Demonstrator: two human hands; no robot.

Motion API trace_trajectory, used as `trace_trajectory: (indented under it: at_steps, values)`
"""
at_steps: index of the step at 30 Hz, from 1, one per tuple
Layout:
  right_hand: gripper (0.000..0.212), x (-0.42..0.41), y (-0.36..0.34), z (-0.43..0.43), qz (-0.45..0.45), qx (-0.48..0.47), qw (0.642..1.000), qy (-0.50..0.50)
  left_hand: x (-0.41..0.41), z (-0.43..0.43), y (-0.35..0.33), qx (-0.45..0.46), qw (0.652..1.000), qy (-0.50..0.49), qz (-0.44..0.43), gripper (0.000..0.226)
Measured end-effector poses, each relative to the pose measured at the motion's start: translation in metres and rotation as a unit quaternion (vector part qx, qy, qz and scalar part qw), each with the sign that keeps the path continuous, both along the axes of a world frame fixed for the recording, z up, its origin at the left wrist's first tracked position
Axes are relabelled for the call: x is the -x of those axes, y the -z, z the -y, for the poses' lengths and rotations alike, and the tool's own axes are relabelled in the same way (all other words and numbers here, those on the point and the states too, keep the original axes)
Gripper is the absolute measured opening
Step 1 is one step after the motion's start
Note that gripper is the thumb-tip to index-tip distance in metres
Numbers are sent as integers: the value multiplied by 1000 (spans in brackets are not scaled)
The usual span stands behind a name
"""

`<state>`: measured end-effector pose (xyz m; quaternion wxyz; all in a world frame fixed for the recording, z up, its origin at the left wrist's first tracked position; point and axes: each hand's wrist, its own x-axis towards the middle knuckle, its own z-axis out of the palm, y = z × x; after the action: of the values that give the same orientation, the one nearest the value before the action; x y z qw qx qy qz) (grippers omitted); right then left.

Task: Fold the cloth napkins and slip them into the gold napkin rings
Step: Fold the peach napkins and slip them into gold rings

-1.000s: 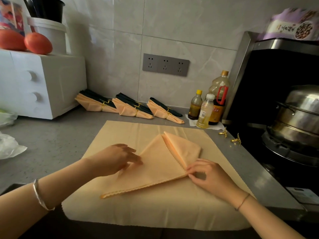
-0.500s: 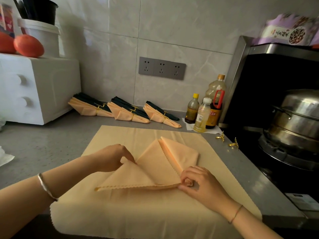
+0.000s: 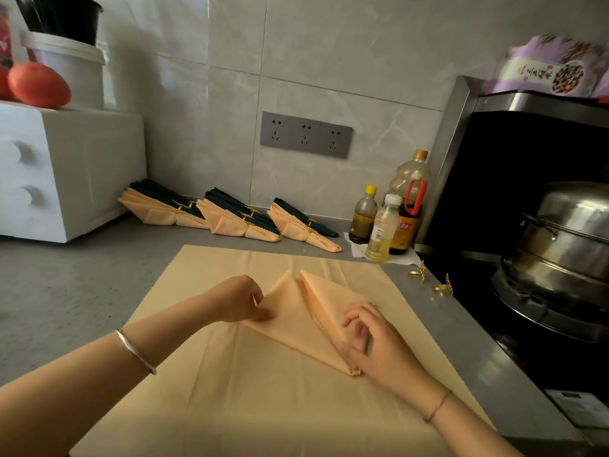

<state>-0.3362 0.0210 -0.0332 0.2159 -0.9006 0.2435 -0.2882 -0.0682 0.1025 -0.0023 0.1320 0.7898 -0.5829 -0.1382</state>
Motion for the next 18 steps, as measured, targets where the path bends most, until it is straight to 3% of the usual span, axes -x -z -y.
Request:
trace_trajectory:
  at_steps: [3, 8, 13, 18]
  values:
    - [23, -10, -7, 32, 11, -14, 998, 59, 4, 3, -1, 6, 1000, 14, -6, 39]
    - [24, -28, -5, 76, -24, -133, 982, 136, 11, 14, 3, 29, 999, 8, -25, 28]
    - [22, -29, -12, 75, -15, -156, 979, 133, 8, 29, 0, 62, 998, -18, -29, 31]
    - [23, -22, -18, 54, 22, -210, 974, 86, 5, 46, 7, 105, 987, -73, -100, 27]
